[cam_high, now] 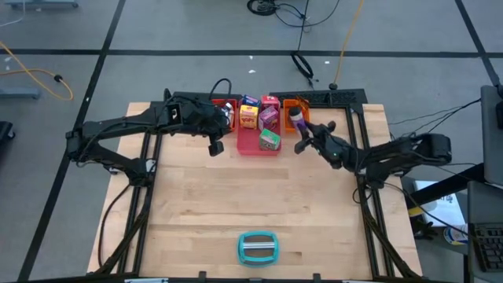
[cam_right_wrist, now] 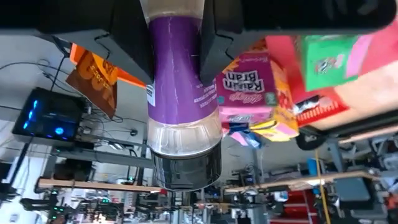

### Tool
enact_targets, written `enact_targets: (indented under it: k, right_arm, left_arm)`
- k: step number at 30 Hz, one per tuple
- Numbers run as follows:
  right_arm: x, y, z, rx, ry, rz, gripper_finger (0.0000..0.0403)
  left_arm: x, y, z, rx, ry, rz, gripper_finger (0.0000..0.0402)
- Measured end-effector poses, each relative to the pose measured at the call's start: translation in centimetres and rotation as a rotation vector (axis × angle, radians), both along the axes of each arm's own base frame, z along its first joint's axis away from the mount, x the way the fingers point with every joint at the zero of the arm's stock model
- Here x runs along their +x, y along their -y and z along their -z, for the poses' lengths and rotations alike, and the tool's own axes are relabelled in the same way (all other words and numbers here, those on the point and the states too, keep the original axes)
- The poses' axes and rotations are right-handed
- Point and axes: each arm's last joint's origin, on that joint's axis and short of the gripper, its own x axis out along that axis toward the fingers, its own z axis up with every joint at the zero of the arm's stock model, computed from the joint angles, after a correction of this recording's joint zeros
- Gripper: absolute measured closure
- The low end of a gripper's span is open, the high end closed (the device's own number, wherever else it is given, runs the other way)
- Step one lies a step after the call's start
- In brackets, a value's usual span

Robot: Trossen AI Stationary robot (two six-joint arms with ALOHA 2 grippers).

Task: Pick & Place Kitchen Items
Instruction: Put the purple seasoning bottle into the orange bin

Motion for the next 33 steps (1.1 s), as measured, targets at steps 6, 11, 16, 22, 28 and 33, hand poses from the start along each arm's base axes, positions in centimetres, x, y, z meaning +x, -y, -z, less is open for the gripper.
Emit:
enact_targets:
  k: [6,11,16,22,28,33]
  right_arm:
    - [0.3,1.0,1.2,0.014,-0.015,0.043,0.0304]
    - [0.4,1.7,2.2,0.024,-0.043,0.069,0.0304]
    - [0.5,2.6,3.0,0.022,-0.045,0.107,0.0304]
    - [0.3,3.6,4.1,0.052,-0.054,0.155,0.0304]
    - [0.3,4.3,4.4,0.032,-0.025,0.179,0.0304]
    - [0.2,4.8,4.6,0.022,0.005,0.198,0.0304]
  left_arm:
    - [0.0,0.0,0.0,0.000,-0.001,0.001,0.0350]
    - [0.0,0.0,0.0,0.004,-0.002,0.004,0.0350]
    - [0.0,0.0,0.0,0.006,-0.003,0.006,0.0350]
    - [0.0,0.0,0.0,0.007,-0.003,0.006,0.0350]
    - [0.0,0.0,0.0,0.007,-0.003,0.006,0.0350]
    - [0.0,0.0,0.0,0.007,-0.003,0.006,0.0350]
